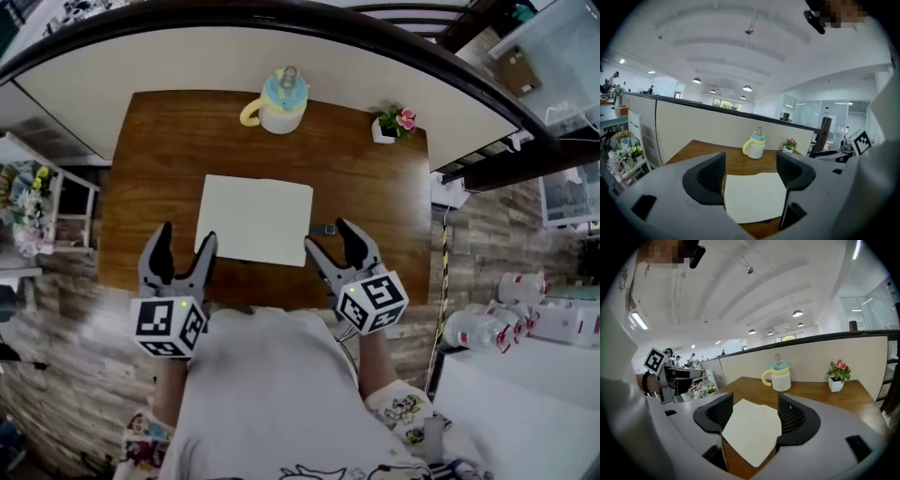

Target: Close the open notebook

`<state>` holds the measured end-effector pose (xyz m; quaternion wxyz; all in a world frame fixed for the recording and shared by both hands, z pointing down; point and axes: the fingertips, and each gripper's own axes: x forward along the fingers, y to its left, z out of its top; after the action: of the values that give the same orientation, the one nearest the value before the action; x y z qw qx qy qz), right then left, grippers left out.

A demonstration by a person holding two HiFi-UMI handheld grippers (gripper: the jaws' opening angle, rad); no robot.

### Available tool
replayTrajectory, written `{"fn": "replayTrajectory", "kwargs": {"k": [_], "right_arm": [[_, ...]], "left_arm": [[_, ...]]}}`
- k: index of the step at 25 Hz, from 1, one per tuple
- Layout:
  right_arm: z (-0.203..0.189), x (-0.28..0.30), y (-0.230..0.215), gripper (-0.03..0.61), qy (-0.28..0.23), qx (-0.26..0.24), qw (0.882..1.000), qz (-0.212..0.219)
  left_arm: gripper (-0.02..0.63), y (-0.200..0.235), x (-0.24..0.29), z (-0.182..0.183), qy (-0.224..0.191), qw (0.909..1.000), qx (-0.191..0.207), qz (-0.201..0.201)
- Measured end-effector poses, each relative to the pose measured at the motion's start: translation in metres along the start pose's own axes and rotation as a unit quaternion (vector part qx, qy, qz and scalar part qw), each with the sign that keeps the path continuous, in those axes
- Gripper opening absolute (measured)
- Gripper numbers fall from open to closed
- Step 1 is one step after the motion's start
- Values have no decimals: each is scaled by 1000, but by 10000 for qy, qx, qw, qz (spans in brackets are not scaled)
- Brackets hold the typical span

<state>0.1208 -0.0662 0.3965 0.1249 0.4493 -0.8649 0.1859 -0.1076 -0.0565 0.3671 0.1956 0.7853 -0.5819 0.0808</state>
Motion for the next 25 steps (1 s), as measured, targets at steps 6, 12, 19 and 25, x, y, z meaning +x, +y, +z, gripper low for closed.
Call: {"fn": "replayTrajectory", "kwargs": {"k": [6,12,19,25], "right_arm": [[-3,-1,-2,261,102,-27,9999,128],[-9,0,-2,261,230,-12,9997,-71],[-17,2,6,261,362,-24,9992,-194],[-25,5,6,261,499,18,9985,-227]], "left_arm": [[313,-1,-4,-8,62,9998,-97,168],[313,-3,1,-5,142,9998,-82,-79],[313,-1,8,-6,209,9993,-70,-302],[313,-3,13,-15,343,9984,-136,-436]]}}
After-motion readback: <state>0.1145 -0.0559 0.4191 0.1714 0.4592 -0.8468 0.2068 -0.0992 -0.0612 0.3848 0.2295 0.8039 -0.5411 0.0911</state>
